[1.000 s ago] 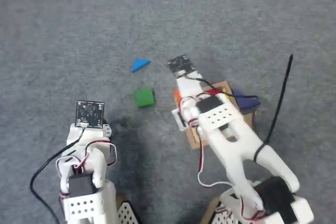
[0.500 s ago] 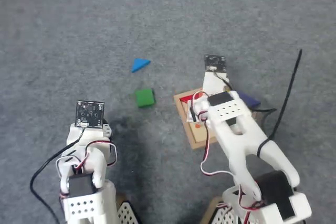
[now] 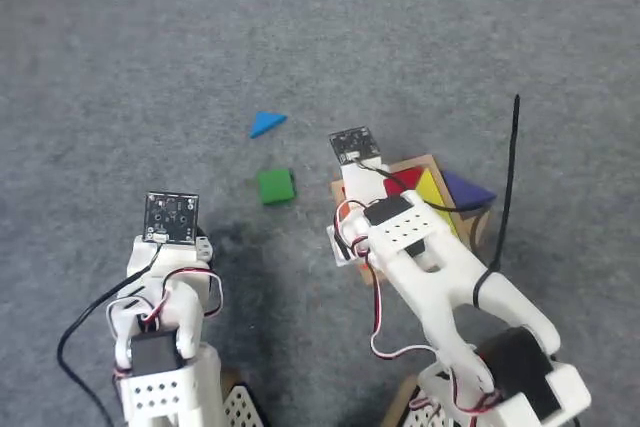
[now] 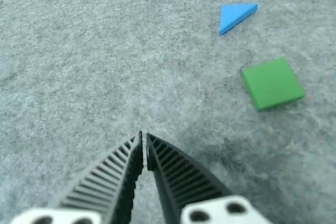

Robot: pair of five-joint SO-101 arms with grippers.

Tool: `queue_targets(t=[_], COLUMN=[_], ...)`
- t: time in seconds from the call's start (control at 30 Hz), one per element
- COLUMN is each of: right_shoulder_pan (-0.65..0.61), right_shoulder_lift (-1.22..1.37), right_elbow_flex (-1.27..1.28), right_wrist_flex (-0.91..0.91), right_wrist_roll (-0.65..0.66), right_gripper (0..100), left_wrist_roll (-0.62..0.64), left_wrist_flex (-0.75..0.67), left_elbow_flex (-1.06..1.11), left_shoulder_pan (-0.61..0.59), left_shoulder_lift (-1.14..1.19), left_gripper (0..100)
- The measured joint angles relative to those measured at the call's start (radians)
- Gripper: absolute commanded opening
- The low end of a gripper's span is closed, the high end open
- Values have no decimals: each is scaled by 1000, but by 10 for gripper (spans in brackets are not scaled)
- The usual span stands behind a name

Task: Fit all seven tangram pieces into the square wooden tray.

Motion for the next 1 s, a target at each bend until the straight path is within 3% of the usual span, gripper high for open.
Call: queue_targets(t=[0.2,0.43,0.77,1.0], right_shoulder_pan=[35,100,104,100], right_shoulder_lift=[0,0,-8,-141], right_elbow_flex=[0,-2,-2,107], right_wrist_flex=[-5,-5,-18,-152], right_wrist_roll=[196,305,347,350], right_gripper=[173,173,173,137], left_wrist_roll=[0,0,0,0], left_wrist_flex=[0,0,0,0], left_elbow_flex=[0,0,0,0], left_shoulder_pan=[0,0,0,0], left_shoulder_lift=[0,0,0,0], left_gripper=[15,15,15,15])
